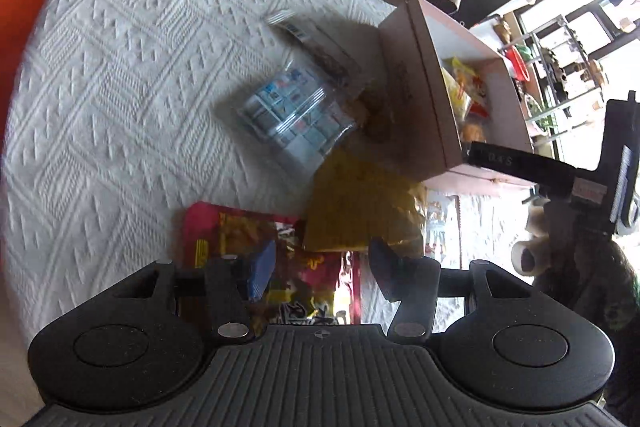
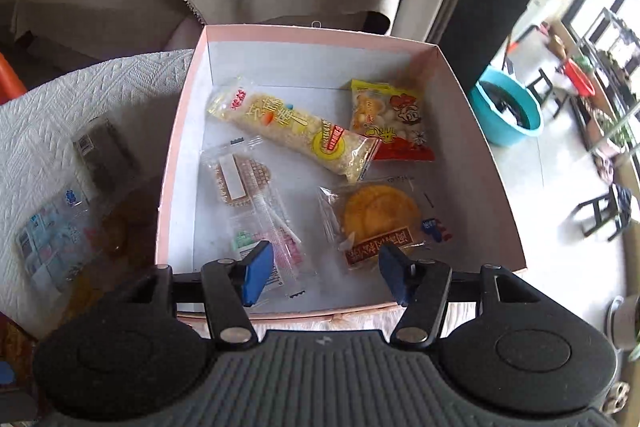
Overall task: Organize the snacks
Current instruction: 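Open the right tool over the box and withdraw it toward the table, then grasp the yellow chip bag with the left tool, then carry the chip bag into the pink box with the left tool while right brings the white packet there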
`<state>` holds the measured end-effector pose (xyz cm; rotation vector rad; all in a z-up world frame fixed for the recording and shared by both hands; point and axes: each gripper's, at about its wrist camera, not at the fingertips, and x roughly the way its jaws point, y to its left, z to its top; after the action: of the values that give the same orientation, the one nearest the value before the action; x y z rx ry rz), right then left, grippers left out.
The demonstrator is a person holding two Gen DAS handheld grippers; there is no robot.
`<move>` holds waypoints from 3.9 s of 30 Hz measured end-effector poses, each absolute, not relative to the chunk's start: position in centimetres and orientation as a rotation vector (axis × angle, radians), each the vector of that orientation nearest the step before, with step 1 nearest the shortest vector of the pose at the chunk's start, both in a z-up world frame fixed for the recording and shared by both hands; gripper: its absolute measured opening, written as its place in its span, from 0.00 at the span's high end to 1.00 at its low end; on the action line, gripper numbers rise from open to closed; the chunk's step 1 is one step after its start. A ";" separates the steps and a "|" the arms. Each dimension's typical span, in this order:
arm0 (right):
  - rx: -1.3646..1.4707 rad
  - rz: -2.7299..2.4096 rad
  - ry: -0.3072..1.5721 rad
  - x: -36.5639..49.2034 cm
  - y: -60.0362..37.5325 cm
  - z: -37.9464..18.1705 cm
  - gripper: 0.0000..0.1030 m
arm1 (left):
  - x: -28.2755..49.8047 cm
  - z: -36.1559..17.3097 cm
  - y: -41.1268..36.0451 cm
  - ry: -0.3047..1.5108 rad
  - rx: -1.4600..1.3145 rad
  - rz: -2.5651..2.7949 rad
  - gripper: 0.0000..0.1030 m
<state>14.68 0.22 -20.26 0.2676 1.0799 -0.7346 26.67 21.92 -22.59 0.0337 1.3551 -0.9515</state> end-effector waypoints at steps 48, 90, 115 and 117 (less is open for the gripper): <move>0.586 -0.758 1.142 0.9 6.6 -21.4 0.20 | 25.4 -22.9 15.3 1.488 0.034 -0.920 0.43; 0.525 -0.742 1.125 -1.7 7.9 -22.9 0.00 | 18.7 -22.8 6.0 1.272 0.493 -1.004 0.39; 0.642 -0.981 1.105 8.1 15.0 -17.2 0.27 | 27.0 -16.6 10.9 1.321 0.603 -1.552 0.40; 0.654 -1.053 1.048 7.0 14.3 -14.8 0.27 | 27.3 -14.3 8.7 1.247 0.560 -1.599 0.40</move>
<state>7.01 14.35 -14.83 0.6538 1.0481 -1.0532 27.28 8.68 -14.34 0.5604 1.2467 -1.5987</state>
